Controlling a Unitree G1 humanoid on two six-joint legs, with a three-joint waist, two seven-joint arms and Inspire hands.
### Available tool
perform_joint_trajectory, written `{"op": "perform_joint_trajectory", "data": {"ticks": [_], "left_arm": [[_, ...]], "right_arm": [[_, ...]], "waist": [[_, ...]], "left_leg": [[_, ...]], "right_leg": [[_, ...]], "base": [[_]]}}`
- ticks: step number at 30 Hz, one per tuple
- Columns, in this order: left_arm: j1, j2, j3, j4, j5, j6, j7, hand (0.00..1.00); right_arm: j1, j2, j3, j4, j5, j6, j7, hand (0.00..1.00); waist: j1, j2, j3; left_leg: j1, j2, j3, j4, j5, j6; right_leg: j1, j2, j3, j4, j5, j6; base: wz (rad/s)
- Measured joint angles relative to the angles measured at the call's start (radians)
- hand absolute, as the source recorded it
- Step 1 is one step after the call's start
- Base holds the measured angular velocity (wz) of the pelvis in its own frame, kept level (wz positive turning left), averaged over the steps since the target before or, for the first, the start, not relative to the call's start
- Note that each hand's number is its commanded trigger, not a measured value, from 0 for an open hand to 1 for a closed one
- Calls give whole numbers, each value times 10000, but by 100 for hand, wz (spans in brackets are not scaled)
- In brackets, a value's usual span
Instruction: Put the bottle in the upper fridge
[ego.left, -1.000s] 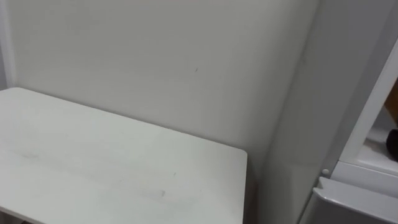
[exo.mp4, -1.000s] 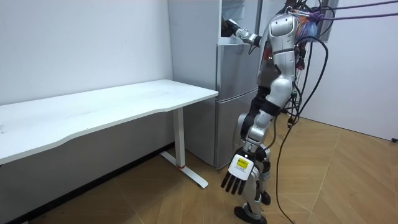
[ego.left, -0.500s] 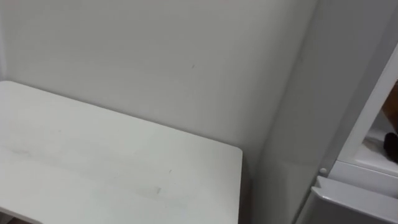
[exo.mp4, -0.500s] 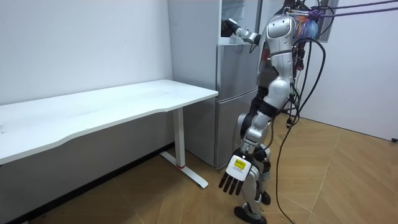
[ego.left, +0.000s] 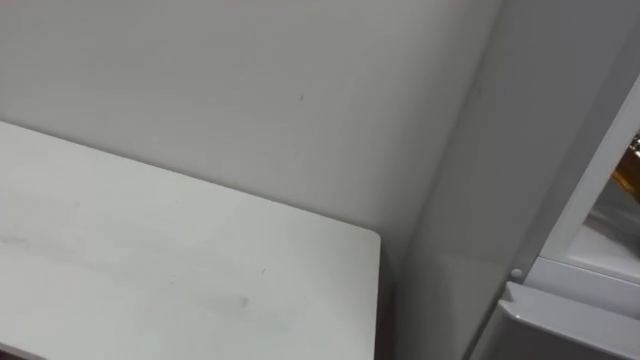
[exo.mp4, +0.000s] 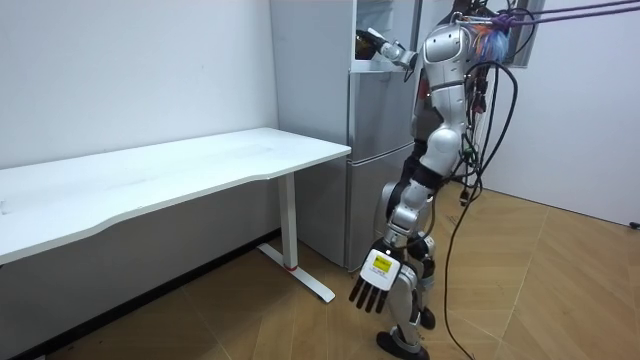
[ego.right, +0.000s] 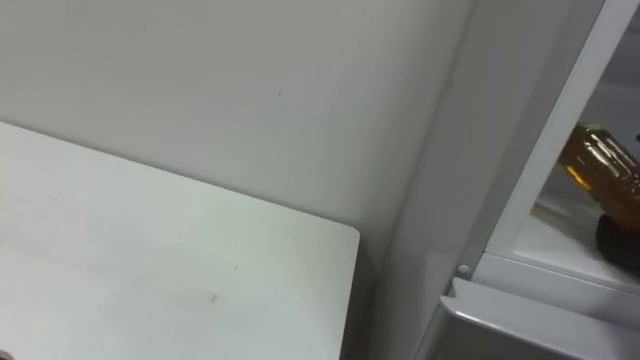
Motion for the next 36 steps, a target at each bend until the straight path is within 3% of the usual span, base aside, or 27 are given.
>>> {"op": "perform_joint_trajectory", "data": {"ticks": [8, 14, 19, 28, 32, 36], "left_arm": [[1, 32, 210, 4, 6, -21, 10, 0], [28, 30, 178, -38, -15, -42, 128, 0], [45, 28, 182, -279, -23, -84, 130, 0], [164, -25, 226, -372, 36, -294, 206, 0], [383, -31, 227, -374, 3, -375, 204, 0], [476, -46, 227, -385, 67, -526, 131, 0]], "right_arm": [[203, -2, -5, -1, -616, 333, -479, 0], [238, -3, -5, -142, -669, 347, -716, 0], [250, -1, 4, -469, -326, 366, -812, 0], [250, -1, -77, -1415, 2536, 406, -517, 0], [264, -2, -76, -2035, 4090, 249, -419, 0], [439, 2, -67, -2477, 5272, 143, -80, 0]], "waist": [[26, -36, -1], [7, -27, -4], [12, 18, -17], [-168, 303, -76], [-224, 453, -60], [-301, 458, -49]], "left_leg": [[7, 1, -49, 21, -2, 1], [-28, -1, -73, 24, -2, 1], [-76, 3, 44, -11, -2, 1], [-20, 26, 343, -168, 37, -21], [35, 27, 410, -173, 46, -30], [10, 33, 404, -183, 46, -30]], "right_leg": [[53, -11, -103, 5, 1, 1], [-47, -15, -98, 10, 1, 2], [-156, 13, 181, 18, 0, 2], [-301, 77, 417, -12, -1, 3], [-301, 66, 477, -11, -10, 14], [-338, 48, 592, -10, -16, 18]], "base": [[2], [2], [-8], [-12], [-8], [0]]}}
